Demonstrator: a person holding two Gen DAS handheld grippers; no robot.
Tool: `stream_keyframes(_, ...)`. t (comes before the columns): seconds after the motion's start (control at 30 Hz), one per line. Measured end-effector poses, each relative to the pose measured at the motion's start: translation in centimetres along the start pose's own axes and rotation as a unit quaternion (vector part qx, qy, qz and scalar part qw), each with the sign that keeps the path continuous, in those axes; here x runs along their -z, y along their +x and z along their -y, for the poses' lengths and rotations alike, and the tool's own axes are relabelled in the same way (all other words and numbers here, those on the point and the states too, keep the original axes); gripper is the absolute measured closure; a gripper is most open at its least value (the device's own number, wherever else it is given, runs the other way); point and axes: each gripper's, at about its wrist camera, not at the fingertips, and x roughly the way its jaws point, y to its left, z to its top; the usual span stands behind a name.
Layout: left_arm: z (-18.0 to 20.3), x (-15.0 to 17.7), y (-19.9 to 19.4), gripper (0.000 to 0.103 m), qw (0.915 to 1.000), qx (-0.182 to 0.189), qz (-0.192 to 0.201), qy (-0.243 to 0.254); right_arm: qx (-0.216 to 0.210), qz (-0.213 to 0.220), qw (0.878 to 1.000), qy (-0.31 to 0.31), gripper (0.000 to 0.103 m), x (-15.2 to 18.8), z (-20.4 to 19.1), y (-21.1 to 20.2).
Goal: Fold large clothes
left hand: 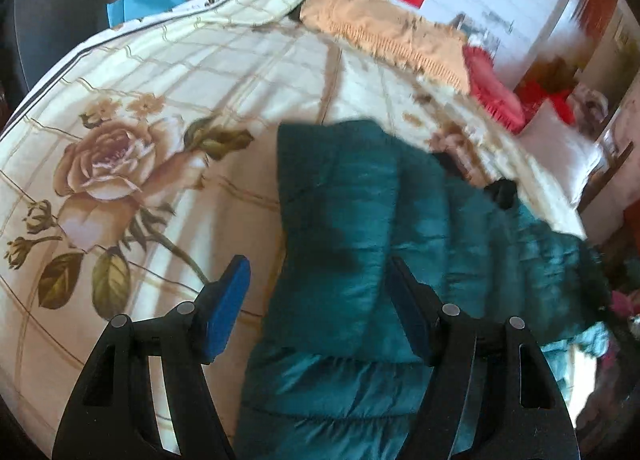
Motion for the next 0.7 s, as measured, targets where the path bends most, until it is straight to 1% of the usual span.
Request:
stream_keyframes(0.07,0.4,0.4,1.2,0.033,0.9999,-0.005,-0.012,0.004,0.023,-0.002,1.000,-0.001,0.092,0.3,0.6,0.5)
stream_keyframes(0.1,0.5,0.6,1.8,0.033,0.9998,-0.006,-0.018,0.003,0.029,-0.015,0.999,0.000,0.092,0.6,0.8,1.3)
stream_keyframes(0.17,0.4,0.9,2.2,0.033,0.9998,-0.005,-0.019,-0.005,0.035,-0.036,0.999,0.005,0.092,1.3,1.4,3.2)
stream_keyframes(0.23,0.3,1.0,2.3,0.033,0.9998,-0.004,-0.016,-0.010,0.032,-0.050,0.998,0.007,0.090,1.9,2.0,4.4)
stream_keyframes(0.3,0.1,0.9,2.1,0.033,0.9998,-0.007,-0.016,-0.008,0.030,-0.061,0.998,0.014,0.077,2.2,2.6,4.6)
stream_keyframes(0.33,0.1,0.9,1.9,0.033,0.9998,-0.010,-0.014,-0.007,0.034,-0.060,0.997,0.022,0.062,2.2,2.9,4.3)
stream_keyframes(0.37,0.2,0.8,1.6,0.033,0.9998,-0.012,-0.011,-0.005,0.042,-0.056,0.997,0.031,0.052,2.3,3.2,3.9)
stream_keyframes(0.4,0.2,0.8,1.2,0.033,0.9999,-0.014,-0.006,-0.003,0.047,-0.048,0.997,0.039,0.050,2.3,3.4,3.1)
stream_keyframes(0.43,0.3,0.7,0.7,0.033,0.9999,-0.016,0.004,0.000,0.047,-0.037,0.997,0.042,0.049,2.3,3.5,2.3)
stream_keyframes(0.53,0.8,0.1,-0.4,0.033,0.9992,-0.023,0.032,0.008,0.038,-0.021,0.999,0.025,0.049,1.9,2.6,0.1)
stream_keyframes(0.6,1.3,-0.4,-0.9,0.033,0.9983,-0.029,0.048,0.016,0.012,-0.014,1.000,0.013,0.049,1.7,1.4,-0.9)
stream_keyframes(0.63,1.4,-0.8,-0.9,0.033,0.9981,-0.031,0.051,0.017,-0.007,-0.014,1.000,0.001,0.049,1.4,0.3,-1.1)
stream_keyframes(0.7,1.6,-1.5,-0.6,0.033,0.9979,-0.034,0.054,0.017,-0.030,-0.016,0.999,-0.024,0.049,1.1,-1.8,-1.2)
